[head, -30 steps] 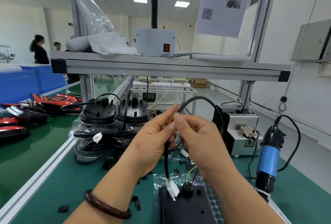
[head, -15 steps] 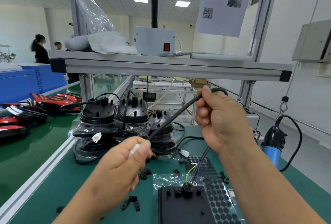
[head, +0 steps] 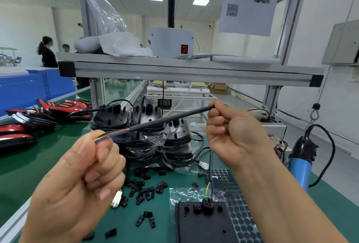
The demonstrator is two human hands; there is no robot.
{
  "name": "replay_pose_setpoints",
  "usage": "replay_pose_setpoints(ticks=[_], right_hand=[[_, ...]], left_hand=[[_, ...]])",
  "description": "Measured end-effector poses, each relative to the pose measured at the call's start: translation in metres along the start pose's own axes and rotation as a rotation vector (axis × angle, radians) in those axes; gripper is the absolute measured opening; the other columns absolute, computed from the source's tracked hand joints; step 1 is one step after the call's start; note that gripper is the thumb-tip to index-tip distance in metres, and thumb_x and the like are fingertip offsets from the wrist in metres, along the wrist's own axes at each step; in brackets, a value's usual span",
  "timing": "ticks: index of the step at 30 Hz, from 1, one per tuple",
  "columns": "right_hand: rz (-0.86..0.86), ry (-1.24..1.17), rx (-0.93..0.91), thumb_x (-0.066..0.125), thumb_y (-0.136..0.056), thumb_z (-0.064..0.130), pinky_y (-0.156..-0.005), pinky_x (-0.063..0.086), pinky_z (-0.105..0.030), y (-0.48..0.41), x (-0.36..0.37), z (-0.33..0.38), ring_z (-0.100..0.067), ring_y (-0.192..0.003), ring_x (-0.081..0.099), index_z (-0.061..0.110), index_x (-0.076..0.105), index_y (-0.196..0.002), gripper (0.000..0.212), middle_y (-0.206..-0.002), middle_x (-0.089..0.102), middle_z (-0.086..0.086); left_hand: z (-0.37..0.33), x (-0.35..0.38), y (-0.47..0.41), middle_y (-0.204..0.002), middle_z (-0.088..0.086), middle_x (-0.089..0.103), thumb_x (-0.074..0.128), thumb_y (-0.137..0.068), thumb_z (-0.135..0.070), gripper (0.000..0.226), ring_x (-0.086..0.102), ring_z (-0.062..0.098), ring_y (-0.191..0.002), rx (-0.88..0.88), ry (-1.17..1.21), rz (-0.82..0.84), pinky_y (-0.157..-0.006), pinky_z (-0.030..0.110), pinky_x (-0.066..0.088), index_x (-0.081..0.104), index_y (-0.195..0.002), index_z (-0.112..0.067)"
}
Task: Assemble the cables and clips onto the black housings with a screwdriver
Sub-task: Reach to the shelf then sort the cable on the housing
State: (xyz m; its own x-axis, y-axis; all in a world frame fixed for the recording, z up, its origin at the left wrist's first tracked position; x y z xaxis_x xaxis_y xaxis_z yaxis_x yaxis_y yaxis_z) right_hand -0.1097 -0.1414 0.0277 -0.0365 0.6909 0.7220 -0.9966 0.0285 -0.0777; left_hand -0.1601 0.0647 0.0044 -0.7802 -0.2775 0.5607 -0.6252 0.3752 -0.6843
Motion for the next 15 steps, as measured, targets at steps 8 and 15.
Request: replay_pose_setpoints(ticks=[8, 15], right_hand=[[-0.005, 0.824, -0.190, 0.070, -0.067, 0.052, -0.039, 0.035, -0.017, -0.005, -0.053, 0.024, -0.007, -0.040, 0.041, 0.017, 0.071, -0.063, 0.035, -0.053, 0.054, 0.000], [-0.060, 1.318, 0.161, 0.058, -0.092, 0.047, -0.036, 0.027, -0.014, -0.020, -0.133, -0.058, 0.000, -0.031, 0.034, 0.007, 0.044, -0.071, 0.047, -0.035, 0.039, 0.015]], left_hand=[[-0.002, -0.032, -0.013, -0.057, -0.007, 0.039, 0.064, -0.083, -0.038, 0.029, 0.037, 0.007, -0.047, 0.069, -0.389, -0.320, -0.047, 0.020, 0.040, 0.049, -0.068, -0.019], [0.055, -0.065, -0.021, -0.070, -0.001, 0.055, 0.056, -0.085, -0.027, 0.013, 0.049, 0.008, -0.057, -0.108, -0.488, -0.579, -0.050, 0.020, 0.044, 0.054, -0.075, -0.020]])
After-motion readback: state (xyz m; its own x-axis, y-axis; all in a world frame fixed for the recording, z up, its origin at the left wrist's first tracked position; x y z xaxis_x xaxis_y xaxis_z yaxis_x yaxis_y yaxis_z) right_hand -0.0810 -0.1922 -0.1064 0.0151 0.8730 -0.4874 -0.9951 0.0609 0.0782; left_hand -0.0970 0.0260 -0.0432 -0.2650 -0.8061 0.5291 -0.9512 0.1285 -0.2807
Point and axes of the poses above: each hand's wrist, its own y-axis away from the middle knuckle, its own x-axis out of the palm, z = x × y, the point moved 7 cm from there along -y, towards the middle knuckle
